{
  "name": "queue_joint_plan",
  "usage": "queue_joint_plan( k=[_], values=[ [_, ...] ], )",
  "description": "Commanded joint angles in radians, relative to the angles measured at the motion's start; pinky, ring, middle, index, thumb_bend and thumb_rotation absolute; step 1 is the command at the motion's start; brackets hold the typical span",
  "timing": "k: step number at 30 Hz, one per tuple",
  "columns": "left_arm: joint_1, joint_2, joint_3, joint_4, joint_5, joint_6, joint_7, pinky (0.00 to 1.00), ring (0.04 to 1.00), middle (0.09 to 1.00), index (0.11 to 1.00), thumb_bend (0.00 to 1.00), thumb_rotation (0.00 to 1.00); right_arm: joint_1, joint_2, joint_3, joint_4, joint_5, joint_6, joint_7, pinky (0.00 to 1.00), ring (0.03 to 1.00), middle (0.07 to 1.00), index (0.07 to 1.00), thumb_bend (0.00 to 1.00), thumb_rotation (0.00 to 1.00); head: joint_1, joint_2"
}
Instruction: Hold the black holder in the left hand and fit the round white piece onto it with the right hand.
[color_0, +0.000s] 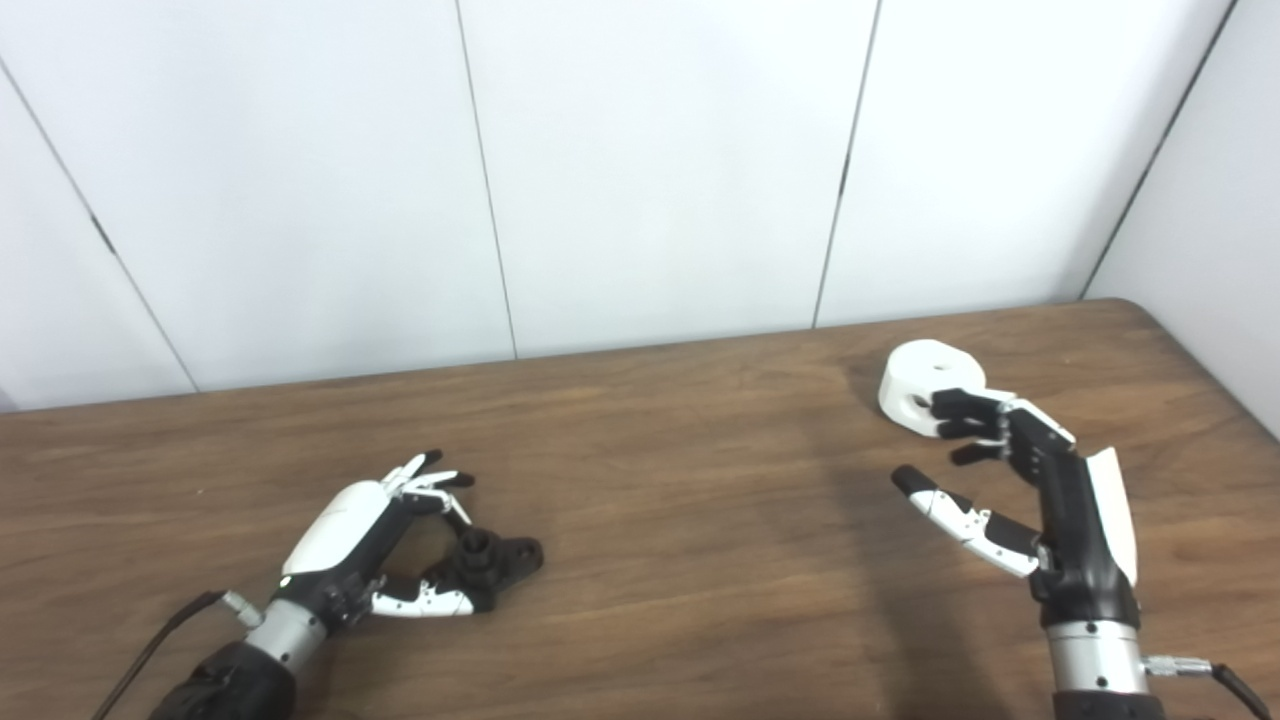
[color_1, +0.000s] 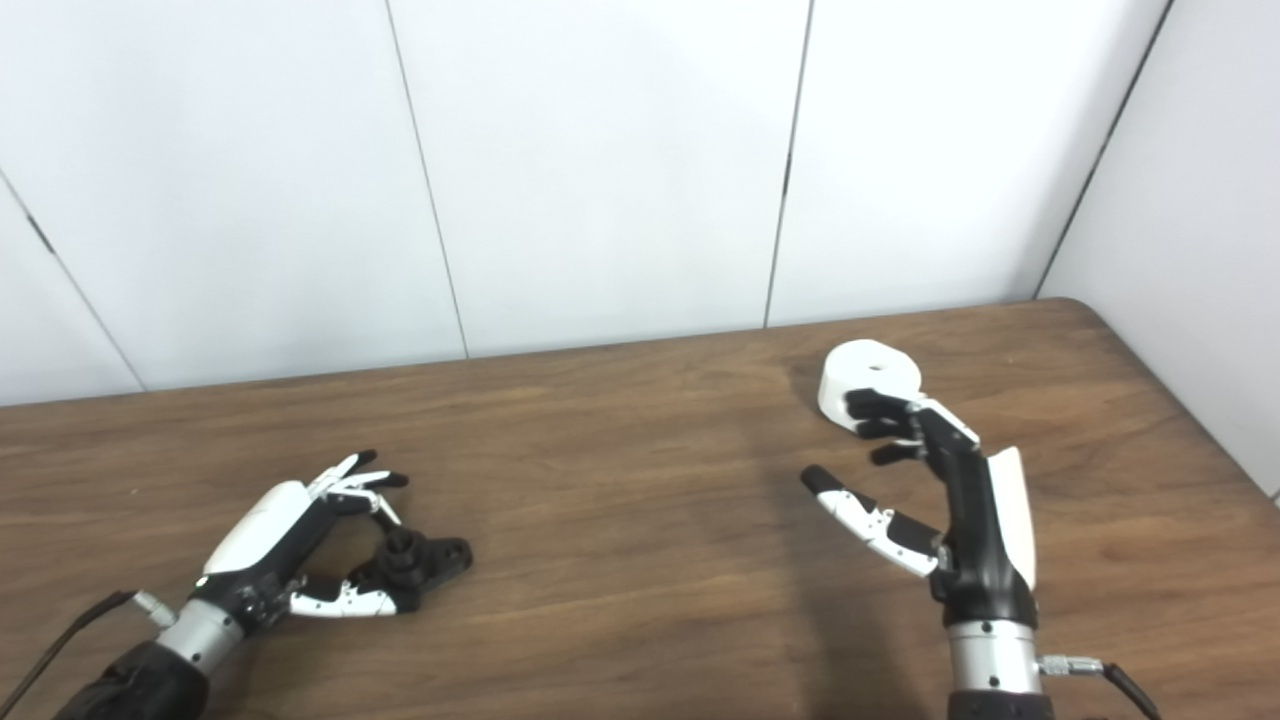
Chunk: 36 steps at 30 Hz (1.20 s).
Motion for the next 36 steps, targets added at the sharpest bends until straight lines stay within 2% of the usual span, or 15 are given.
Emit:
queue_joint_plan(
  k=[1, 4, 8, 12, 17, 22, 28, 36],
  values=[
    [-0.019, 0.024, 0.018, -0.012, -0.010, -0.009, 0.004, 1.00, 1.000, 0.859, 0.483, 0.52, 0.05, -0.034, -0.027, -0.023, 0.030, -0.081, -0.118, -0.096, 0.61, 0.697, 0.695, 0.667, 0.60, 0.26, -0.006, -0.001],
    [-0.020, 0.024, 0.024, -0.010, -0.014, -0.009, -0.002, 1.00, 1.000, 0.857, 0.483, 0.52, 0.04, -0.057, -0.042, -0.050, 0.070, -0.116, -0.142, -0.143, 0.68, 0.741, 0.734, 0.698, 0.65, 0.34, -0.015, -0.004],
    [-0.021, 0.025, 0.029, 0.005, -0.013, -0.025, 0.004, 1.00, 1.000, 0.855, 0.483, 0.52, 0.04, -0.089, -0.073, -0.071, 0.075, -0.143, -0.119, -0.151, 0.69, 0.740, 0.742, 0.721, 0.68, 0.36, -0.026, -0.009],
    [-0.019, 0.024, 0.033, 0.015, -0.013, -0.032, 0.006, 1.00, 1.000, 0.854, 0.483, 0.52, 0.04, -0.126, -0.087, -0.082, 0.076, -0.149, -0.086, -0.144, 0.71, 0.775, 0.773, 0.741, 0.69, 0.30, -0.038, -0.014],
    [-0.013, 0.024, 0.038, 0.013, -0.014, -0.022, -0.002, 1.00, 1.000, 0.856, 0.484, 0.52, 0.04, -0.188, -0.099, -0.076, 0.051, -0.193, 0.021, -0.089, 0.78, 0.832, 0.814, 0.765, 0.69, 0.25, -0.065, -0.022],
    [-0.015, 0.025, 0.039, 0.017, -0.023, -0.033, -0.007, 1.00, 1.000, 0.855, 0.484, 0.52, 0.04, -0.252, -0.125, -0.068, 0.091, -0.225, 0.081, -0.071, 0.76, 0.836, 0.815, 0.759, 0.72, 0.26, -0.084, -0.022],
    [-0.019, 0.027, 0.041, 0.028, -0.037, -0.055, -0.005, 1.00, 1.000, 0.851, 0.484, 0.52, 0.04, -0.318, -0.168, -0.049, 0.196, -0.221, 0.099, -0.064, 0.69, 0.810, 0.809, 0.747, 0.72, 0.28, -0.112, -0.027],
    [-0.019, 0.030, 0.044, 0.022, -0.052, -0.055, -0.020, 1.00, 1.000, 0.851, 0.483, 0.52, 0.04, -0.375, -0.212, -0.030, 0.280, -0.216, 0.160, -0.042, 0.71, 0.825, 0.822, 0.750, 0.75, 0.32, -0.126, -0.027]
  ],
)
